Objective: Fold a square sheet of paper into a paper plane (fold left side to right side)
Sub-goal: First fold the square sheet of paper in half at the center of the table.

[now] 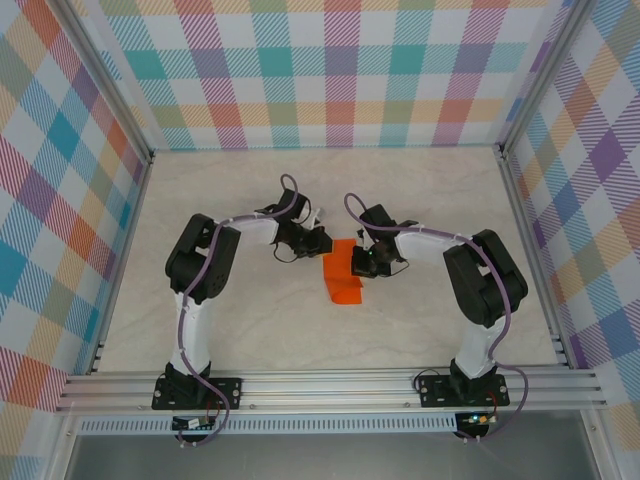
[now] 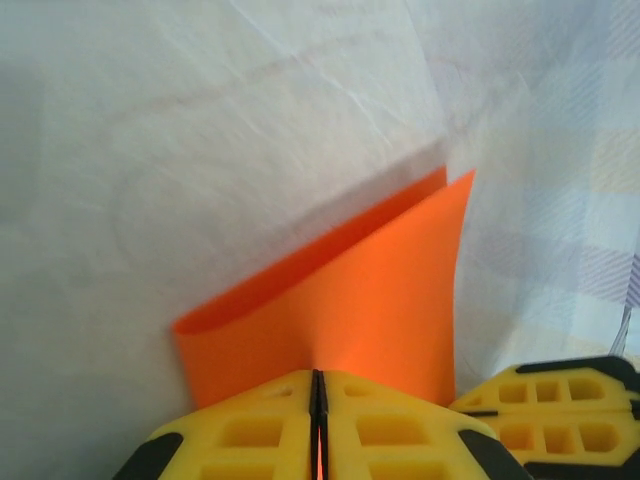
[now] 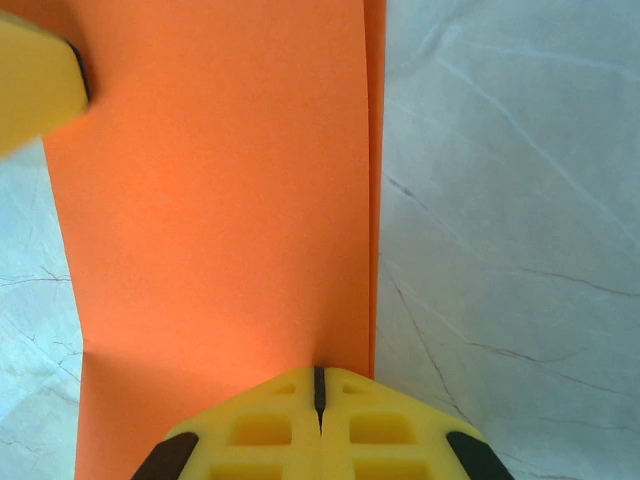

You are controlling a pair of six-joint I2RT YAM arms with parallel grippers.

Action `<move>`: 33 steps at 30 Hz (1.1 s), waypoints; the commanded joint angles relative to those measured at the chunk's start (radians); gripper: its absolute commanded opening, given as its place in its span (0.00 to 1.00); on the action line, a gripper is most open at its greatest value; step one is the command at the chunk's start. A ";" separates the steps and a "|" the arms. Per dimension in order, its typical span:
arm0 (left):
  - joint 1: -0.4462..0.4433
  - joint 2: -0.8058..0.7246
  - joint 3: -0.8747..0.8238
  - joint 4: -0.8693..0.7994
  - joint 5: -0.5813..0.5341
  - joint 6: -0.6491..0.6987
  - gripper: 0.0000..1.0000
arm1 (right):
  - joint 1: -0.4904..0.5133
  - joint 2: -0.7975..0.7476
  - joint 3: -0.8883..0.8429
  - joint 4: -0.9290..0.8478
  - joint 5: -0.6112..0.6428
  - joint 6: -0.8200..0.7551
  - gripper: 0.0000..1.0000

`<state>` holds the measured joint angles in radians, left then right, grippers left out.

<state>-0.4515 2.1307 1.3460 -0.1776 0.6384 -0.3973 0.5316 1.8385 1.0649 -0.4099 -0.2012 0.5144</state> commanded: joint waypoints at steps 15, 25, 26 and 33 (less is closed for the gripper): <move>0.087 0.111 0.208 -0.086 -0.111 0.018 0.12 | 0.004 0.068 -0.043 -0.134 0.087 -0.023 0.02; 0.074 -0.148 0.027 -0.049 -0.042 0.015 0.22 | 0.004 0.049 -0.042 -0.130 0.094 -0.010 0.02; 0.058 -0.168 -0.005 -0.033 -0.032 0.008 0.22 | 0.004 0.049 -0.042 -0.130 0.094 -0.009 0.02; -0.038 -0.163 -0.103 0.047 0.021 -0.054 0.22 | 0.009 0.041 -0.040 -0.127 0.097 -0.003 0.02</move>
<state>-0.4564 1.9495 1.2743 -0.1646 0.6201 -0.4210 0.5323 1.8378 1.0664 -0.4122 -0.1959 0.5117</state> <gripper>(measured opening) 0.219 0.046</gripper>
